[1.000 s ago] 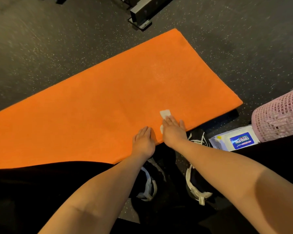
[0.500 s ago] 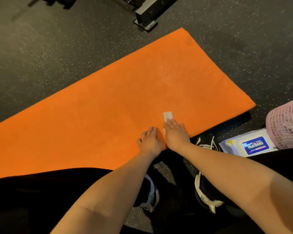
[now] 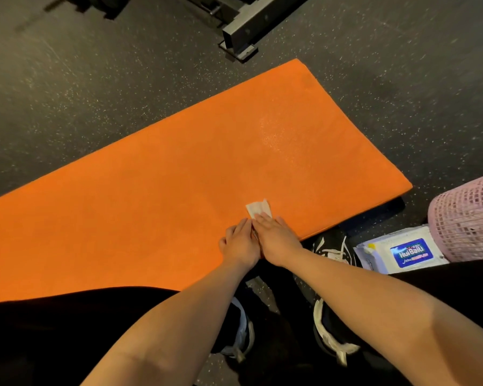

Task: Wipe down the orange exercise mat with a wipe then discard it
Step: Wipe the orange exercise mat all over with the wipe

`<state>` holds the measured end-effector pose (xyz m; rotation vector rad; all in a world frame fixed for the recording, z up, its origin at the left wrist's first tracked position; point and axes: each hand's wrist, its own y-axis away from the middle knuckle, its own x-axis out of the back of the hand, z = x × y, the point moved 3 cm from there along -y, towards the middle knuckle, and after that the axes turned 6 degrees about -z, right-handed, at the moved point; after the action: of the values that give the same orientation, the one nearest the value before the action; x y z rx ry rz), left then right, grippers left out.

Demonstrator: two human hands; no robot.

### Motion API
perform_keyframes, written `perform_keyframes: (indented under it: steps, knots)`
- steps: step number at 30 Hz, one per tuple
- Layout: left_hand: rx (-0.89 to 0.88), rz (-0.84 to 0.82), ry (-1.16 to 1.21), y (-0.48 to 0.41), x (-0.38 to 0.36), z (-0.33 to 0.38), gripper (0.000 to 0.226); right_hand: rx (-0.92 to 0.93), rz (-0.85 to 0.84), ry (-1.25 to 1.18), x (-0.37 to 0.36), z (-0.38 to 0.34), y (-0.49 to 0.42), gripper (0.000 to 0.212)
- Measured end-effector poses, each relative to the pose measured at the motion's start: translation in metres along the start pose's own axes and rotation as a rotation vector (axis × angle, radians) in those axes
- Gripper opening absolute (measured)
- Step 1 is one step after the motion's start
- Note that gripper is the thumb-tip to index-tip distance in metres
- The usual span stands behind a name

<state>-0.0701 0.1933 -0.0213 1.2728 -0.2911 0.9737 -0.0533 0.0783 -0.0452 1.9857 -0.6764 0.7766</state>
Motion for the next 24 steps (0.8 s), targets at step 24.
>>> perform_keyframes:
  steps: [24]
  knots:
    - [0.032,0.138,-0.001,-0.022,0.009,-0.003,0.052,-0.165,-0.020,-0.040,0.016,0.002,-0.025,0.064]
